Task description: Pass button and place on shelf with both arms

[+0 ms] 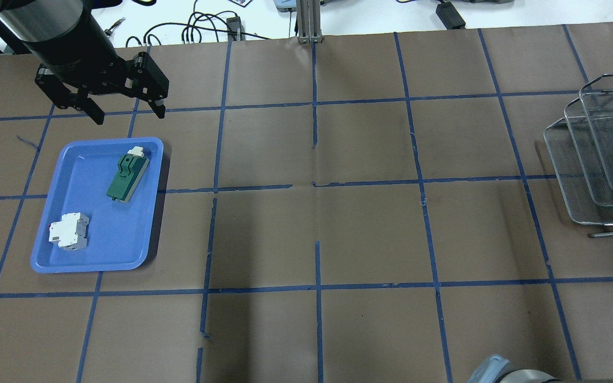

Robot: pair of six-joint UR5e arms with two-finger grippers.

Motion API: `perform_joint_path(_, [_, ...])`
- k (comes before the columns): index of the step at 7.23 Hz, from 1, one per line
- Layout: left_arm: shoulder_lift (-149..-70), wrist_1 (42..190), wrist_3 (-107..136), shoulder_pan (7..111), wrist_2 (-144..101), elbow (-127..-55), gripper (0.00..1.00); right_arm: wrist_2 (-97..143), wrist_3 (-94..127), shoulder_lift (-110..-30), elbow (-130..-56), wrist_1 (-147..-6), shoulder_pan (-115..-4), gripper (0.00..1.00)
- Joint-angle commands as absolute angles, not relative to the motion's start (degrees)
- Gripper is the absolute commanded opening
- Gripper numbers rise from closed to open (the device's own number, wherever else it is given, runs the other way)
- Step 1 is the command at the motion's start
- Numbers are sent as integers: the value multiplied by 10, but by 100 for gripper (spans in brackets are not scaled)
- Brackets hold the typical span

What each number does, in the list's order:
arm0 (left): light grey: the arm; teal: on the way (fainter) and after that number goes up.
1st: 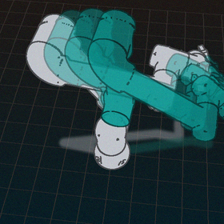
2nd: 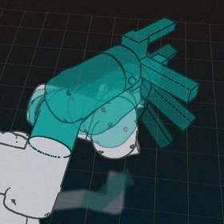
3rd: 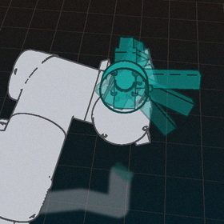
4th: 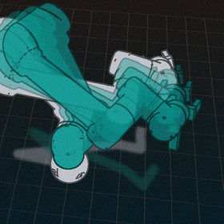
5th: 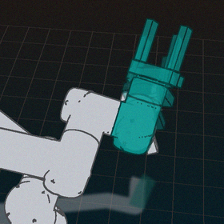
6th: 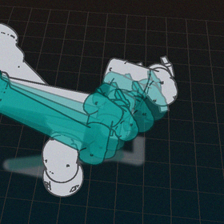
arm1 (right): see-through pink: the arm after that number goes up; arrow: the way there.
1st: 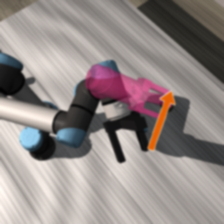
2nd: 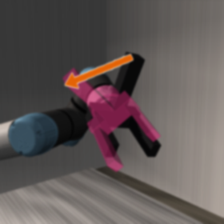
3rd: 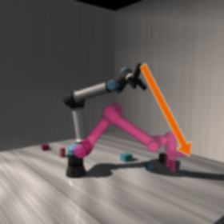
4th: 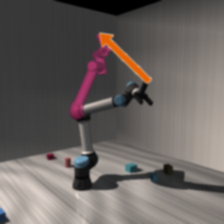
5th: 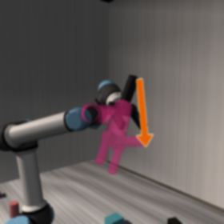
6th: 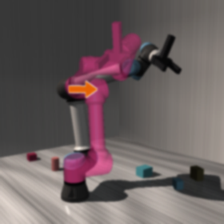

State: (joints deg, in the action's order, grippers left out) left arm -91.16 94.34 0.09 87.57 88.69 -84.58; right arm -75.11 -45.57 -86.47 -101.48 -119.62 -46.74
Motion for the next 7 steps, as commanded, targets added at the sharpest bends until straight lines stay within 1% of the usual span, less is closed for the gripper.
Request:
perform_joint_path(1, [-911, 943, 1, 875, 887, -846, 100, -751, -449, -916, -977, -1073, -512, 100])
perform_joint_path(2, [-912, 943, 1, 875, 887, -846, 100, -756, -442, -922, -937, -1021, -569, 100])
perform_joint_path(4, [-913, 943, -2, 875, 886, -843, 100, -776, -386, -906, -867, -977, -698, 100])
perform_joint_path(5, [-915, 943, -2, 874, 886, -842, 100, -834, -311, -893, -847, -972, -752, 100])
perform_joint_path(7, [-915, 943, -2, 875, 886, -842, 100, -858, -64, -892, -844, -955, -870, 100])
